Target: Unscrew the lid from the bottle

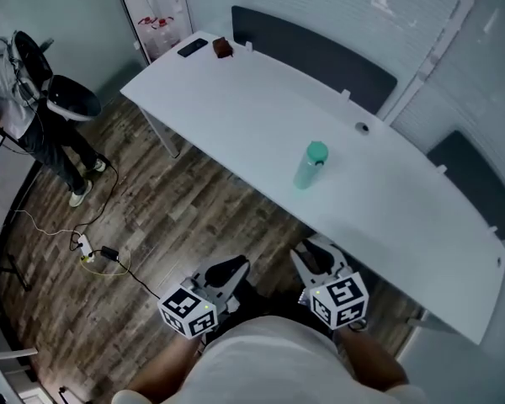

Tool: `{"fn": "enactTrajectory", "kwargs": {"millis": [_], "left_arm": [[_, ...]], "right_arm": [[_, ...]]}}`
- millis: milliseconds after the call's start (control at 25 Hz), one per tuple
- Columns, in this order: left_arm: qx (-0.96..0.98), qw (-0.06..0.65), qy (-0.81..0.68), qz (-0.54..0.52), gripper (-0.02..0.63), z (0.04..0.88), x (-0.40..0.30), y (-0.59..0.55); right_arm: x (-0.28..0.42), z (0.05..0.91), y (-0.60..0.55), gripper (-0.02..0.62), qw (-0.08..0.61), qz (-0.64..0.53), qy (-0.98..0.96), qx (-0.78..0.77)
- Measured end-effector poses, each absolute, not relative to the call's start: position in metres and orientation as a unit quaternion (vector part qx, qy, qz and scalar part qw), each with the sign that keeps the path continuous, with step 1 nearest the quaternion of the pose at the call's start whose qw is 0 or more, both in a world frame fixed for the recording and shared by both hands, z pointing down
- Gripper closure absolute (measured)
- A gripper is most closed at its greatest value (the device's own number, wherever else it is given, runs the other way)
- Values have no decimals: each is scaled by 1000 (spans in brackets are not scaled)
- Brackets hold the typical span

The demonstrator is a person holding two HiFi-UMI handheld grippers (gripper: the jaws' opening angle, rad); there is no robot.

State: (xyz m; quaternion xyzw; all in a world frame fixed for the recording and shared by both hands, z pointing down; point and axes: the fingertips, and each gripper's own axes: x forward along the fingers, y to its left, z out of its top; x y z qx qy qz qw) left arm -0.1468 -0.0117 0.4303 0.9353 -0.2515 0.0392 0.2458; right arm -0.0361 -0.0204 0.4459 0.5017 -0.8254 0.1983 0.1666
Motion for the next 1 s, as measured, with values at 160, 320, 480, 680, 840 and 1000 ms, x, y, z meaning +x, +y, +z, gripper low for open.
{"fn": "enactTrajectory", "kwargs": {"millis": [160,320,480,680,840,1000], "left_arm": [[937,248,-243,44,547,435,-138,-24],[936,245,-247,51,537,440,-124,-39],[934,246,-252,54,533,443,-110,-47],[934,249,-250,60,522,448,-94,-54],[936,249,-242,64,516,450,-84,-59],[939,239,-235,71,511,456,-72,-70]], "right_arm": [[-30,447,-32,472,168,203,-821,506],[-18,450,-44,472,166,204,-822,506],[-6,454,-50,472,167,208,-822,504],[7,459,-55,472,166,214,-818,507],[16,459,-59,472,168,216,-811,516],[29,461,-69,471,167,215,-804,528]]}}
